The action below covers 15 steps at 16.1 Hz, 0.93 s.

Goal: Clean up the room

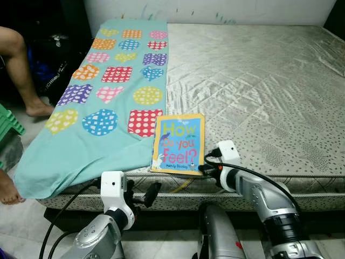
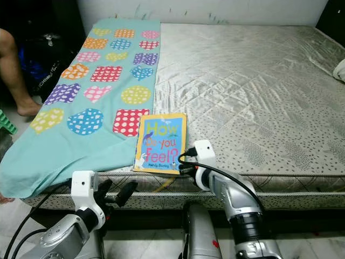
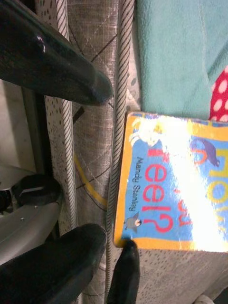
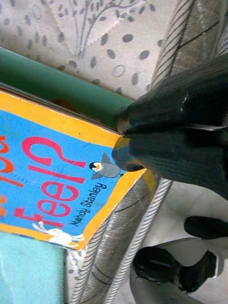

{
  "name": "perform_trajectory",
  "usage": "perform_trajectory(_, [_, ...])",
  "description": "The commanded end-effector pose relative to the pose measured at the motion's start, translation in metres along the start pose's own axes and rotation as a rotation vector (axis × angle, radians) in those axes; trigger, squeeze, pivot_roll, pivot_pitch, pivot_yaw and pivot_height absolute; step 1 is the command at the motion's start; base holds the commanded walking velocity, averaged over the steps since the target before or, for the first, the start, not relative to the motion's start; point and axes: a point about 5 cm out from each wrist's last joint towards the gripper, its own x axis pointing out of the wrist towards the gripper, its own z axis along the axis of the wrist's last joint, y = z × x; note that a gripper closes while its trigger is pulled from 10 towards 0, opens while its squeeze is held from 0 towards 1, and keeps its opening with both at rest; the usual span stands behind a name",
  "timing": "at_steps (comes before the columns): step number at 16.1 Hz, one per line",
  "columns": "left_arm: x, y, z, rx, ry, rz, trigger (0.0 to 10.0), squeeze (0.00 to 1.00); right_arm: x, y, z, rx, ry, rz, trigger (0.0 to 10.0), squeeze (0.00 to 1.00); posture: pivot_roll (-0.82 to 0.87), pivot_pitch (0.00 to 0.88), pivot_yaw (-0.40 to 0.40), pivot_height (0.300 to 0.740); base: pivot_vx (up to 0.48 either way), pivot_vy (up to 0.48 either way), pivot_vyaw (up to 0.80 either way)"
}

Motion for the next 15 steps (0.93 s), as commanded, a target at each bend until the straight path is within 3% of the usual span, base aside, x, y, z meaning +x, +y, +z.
perform_trajectory(1, [-0.001, 0.001, -0.002, 0.002, 0.014, 0.009, 10.0, 0.0, 0.004, 0.006, 0.002, 0.001, 0.002, 0.014, 10.0, 0.0, -0.01, 0.027, -0.04, 0.519, 0.0, 0.0, 0.0])
perform_trajectory(2, [-0.001, 0.001, -0.002, 0.002, 0.015, 0.008, 10.0, 0.0, 0.007, 0.01, 0.005, 0.0, -0.01, 0.031, 10.0, 0.0, -0.01, 0.027, -0.041, 0.519, 0.0, 0.0, 0.0])
perform_trajectory(3, [-0.001, 0.001, -0.002, 0.002, 0.016, 0.008, 10.0, 0.0, 0.01, 0.013, 0.008, 0.009, -0.02, 0.04, 10.0, 0.62, -0.01, 0.027, -0.041, 0.519, 0.0, 0.0, 0.0])
perform_trajectory(4, [-0.001, 0.001, -0.002, 0.001, 0.017, 0.01, 10.0, 0.0, 0.014, 0.02, 0.013, 0.012, -0.03, 0.059, 10.0, 1.0, -0.01, 0.027, -0.041, 0.519, 0.0, 0.0, 0.0])
perform_trajectory(8, [-0.002, 0.002, -0.002, 0.007, 0.018, 0.015, 10.0, 0.0, 0.025, 0.029, 0.018, 0.009, -0.04, 0.077, 10.0, 1.0, 0.0, 0.027, -0.041, 0.519, 0.0, 0.0, 0.0])
perform_trajectory(15, [-0.009, 0.006, -0.002, 0.023, 0.029, 0.029, 10.0, 0.0, 0.039, 0.014, 0.026, 0.054, -0.081, -0.035, 10.0, 1.0, 0.04, 0.036, -0.032, 0.519, 0.0, 0.0, 0.0])
